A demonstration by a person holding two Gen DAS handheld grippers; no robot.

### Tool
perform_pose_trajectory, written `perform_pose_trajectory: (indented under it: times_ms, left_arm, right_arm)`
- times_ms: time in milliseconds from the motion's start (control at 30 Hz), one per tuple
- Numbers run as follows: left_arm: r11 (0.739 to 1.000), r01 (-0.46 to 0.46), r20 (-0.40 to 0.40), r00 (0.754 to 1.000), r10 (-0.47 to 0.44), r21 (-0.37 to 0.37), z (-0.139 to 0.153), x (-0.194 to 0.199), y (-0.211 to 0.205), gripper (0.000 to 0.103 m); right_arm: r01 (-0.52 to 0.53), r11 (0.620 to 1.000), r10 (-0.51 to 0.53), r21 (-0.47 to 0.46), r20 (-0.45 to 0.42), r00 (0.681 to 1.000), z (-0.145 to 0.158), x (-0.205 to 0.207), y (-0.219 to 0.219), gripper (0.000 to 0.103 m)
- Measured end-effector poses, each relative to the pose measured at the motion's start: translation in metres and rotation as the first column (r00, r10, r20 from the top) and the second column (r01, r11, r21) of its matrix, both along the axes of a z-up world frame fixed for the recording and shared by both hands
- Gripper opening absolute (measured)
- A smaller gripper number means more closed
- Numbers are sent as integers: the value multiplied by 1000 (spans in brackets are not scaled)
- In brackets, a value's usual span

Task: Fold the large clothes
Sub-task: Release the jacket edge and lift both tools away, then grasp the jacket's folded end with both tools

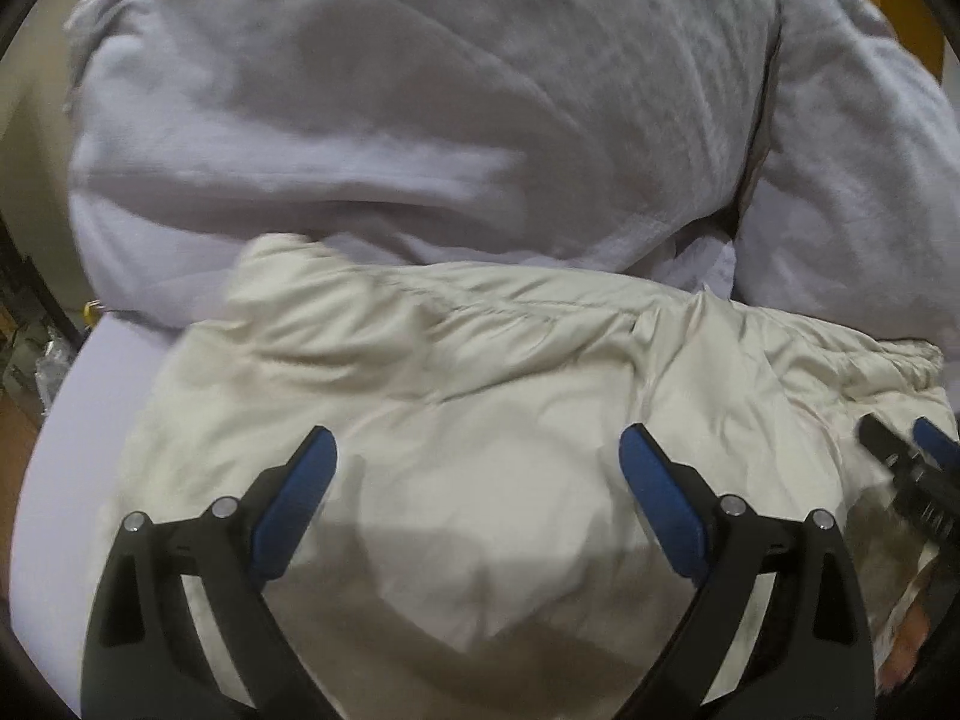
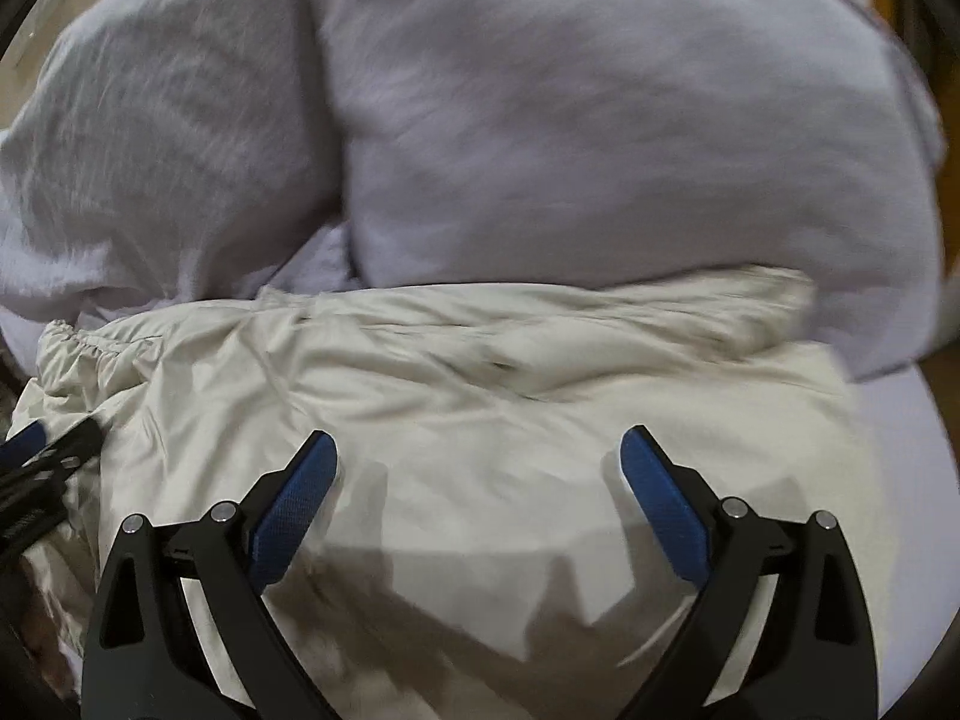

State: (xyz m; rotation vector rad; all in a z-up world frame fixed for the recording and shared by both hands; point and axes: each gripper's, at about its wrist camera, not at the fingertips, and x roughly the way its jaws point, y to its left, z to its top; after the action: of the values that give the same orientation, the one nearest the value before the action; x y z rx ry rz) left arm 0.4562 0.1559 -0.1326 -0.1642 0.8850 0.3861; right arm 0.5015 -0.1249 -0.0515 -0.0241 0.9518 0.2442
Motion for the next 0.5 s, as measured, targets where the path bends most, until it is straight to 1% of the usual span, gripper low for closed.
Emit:
perform_pose_trajectory:
  times_ms: [133,300,400,433,467,500]
  left_arm:
    - [1000,-19,-2,1000,19,7,13,-41,10,95]
    - [998,-68,0,998,68,-4,30,-98,22,95]
    - [994,-106,-9,994,105,-18,61,-144,40,95]
    - [993,-120,-15,993,119,-25,61,-153,44,95]
    - [991,-132,-20,991,132,-30,68,-168,49,95]
    - [988,-148,-30,989,147,-39,67,-177,54,95]
  right_arm:
    - [114,993,-114,-10,-26,993,8,-15,-51,97]
    - [218,976,-219,-24,-64,974,5,-35,-101,97]
    - [281,960,-280,-7,-118,953,-5,-42,-129,97]
    - [309,951,-303,11,-155,940,-12,-44,-140,97]
    - [322,946,-313,24,-176,933,-16,-45,-146,97]
    - [336,941,-322,42,-199,926,-20,-46,-152,97]
